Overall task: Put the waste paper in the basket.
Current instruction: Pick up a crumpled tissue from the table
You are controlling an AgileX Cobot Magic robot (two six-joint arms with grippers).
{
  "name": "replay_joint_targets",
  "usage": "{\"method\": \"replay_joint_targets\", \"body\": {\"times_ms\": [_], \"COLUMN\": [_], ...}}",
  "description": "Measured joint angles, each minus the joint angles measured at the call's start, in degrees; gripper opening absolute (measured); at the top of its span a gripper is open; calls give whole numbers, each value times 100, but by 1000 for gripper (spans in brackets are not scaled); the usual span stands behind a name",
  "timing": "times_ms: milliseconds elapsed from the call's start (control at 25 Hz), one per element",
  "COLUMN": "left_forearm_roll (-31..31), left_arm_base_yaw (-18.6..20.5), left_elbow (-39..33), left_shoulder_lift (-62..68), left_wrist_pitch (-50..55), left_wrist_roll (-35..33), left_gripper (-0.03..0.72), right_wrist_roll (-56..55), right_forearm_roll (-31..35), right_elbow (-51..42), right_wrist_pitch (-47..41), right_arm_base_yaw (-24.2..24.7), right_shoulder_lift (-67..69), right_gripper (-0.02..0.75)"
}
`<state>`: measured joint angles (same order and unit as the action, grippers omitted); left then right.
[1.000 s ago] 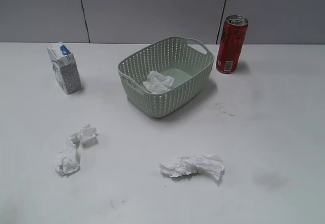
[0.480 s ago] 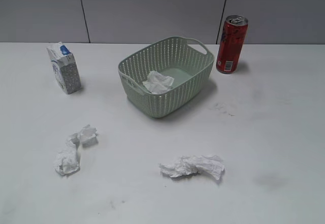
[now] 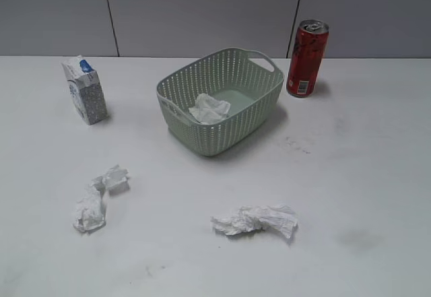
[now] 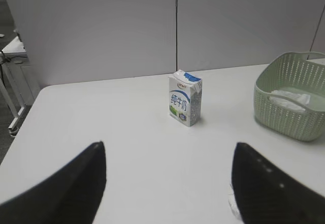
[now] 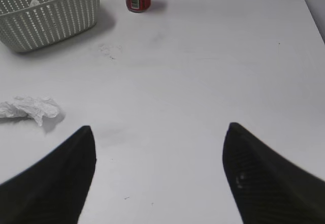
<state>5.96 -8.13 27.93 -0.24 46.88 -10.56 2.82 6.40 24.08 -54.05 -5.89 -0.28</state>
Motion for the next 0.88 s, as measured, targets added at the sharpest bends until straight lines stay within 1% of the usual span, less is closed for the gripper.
{"method": "replay_joint_targets", "body": {"times_ms": [160, 240, 360, 520, 600, 800, 880], "left_forearm_roll": [5, 17, 70, 70, 82, 135, 169], "left_arm_base_yaw": [5, 10, 10, -9, -147, -808, -1008], "left_elbow": [6, 53, 216, 529, 702, 1290, 1577], "left_shoulder_lift": [10, 232, 962, 2373, 3069, 4805, 5441], "left_wrist_pitch": [-25, -13, 17, 24, 37, 67, 76], "left_wrist_roll": [0, 0, 0, -35, -51, -102, -107], "left_gripper": [584, 584, 584, 584, 584, 584, 584], "right_wrist_roll": [0, 0, 0, 0, 0, 0, 0], "right_forearm_roll": [0, 0, 0, 0, 0, 0, 0], "right_elbow": [0, 0, 0, 0, 0, 0, 0], "right_wrist_pitch": [0, 0, 0, 0, 0, 0, 0], "right_arm_base_yaw": [0, 0, 0, 0, 0, 0, 0], "right_shoulder_lift": [0, 0, 0, 0, 0, 0, 0], "right_gripper": [587, 587, 587, 587, 587, 587, 587]}}
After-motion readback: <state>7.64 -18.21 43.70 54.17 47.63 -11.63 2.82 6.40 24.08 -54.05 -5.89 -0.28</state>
